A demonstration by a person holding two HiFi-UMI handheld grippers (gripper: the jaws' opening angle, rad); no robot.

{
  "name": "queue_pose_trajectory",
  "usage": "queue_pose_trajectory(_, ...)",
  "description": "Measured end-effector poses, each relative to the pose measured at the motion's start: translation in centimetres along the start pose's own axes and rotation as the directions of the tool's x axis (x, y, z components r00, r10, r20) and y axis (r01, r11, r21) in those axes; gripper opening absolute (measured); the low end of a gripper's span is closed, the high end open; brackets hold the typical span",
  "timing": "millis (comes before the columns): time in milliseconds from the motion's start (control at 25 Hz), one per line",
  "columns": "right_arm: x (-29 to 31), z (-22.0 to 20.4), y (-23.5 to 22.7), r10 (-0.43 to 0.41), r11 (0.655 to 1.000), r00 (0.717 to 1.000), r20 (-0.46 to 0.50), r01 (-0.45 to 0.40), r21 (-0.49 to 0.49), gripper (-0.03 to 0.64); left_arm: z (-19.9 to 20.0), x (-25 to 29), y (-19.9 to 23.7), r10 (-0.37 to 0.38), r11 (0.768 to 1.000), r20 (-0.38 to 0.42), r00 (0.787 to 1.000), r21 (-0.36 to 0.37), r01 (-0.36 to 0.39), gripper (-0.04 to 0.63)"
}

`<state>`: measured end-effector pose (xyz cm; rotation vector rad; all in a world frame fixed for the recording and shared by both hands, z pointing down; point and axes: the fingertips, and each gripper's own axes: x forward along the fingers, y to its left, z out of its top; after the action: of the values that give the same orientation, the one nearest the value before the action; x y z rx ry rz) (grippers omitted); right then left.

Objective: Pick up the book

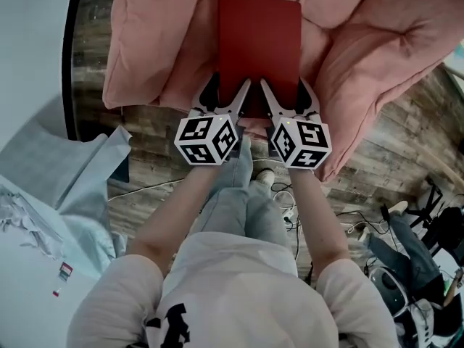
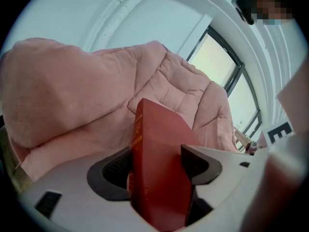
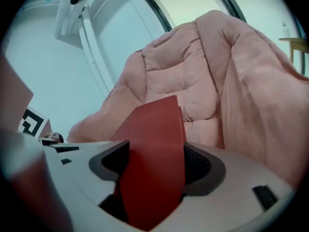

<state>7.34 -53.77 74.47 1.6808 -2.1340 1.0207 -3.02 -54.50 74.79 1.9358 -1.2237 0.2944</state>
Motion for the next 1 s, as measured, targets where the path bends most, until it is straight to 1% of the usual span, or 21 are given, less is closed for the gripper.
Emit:
queue_pose_trajectory(200, -2.0, 2.6, 0.9, -0.002, 1.0, 1.0, 0.02, 0.002, -0.005, 0.339, 2.2, -1.6, -2.0, -0.002, 1.0, 0.015, 1.0, 0.012, 0.002, 0.313)
queue_pose_trajectory(360, -4.3, 4.9, 2.2, 0.005, 1.0, 0.999, 0.051, -0.004, -0.015, 0.339, 4.2, -3.9, -3.9, -0.014, 1.0, 0.047, 0.999, 0.029, 0.012, 0.313)
queue_pose_trajectory(600, -7.1, 7.8, 2.5, 0.007, 1.0, 0.997, 0.083, -0.006, -0.008, 0.339, 6.4, -5.5, -6.9, -0.029, 0.998, 0.072, 0.997, 0.057, 0.025, 0.313)
queue_pose_trajectory(720, -8.9, 8.8, 3.3, 0.009, 1.0, 0.995, 0.095, -0.006, -0.025, 0.339, 7.1, -7.2, -8.2, -0.029, 0.998, 0.081, 0.996, 0.054, 0.025, 0.313)
queue_pose_trajectory(1000, -12.7, 10.3, 4.9, 0.013, 1.0, 0.993, 0.114, -0.01, -0.026, 0.339, 8.1, -10.8, -10.6, -0.038, 0.997, 0.106, 0.994, 0.071, 0.031, 0.313)
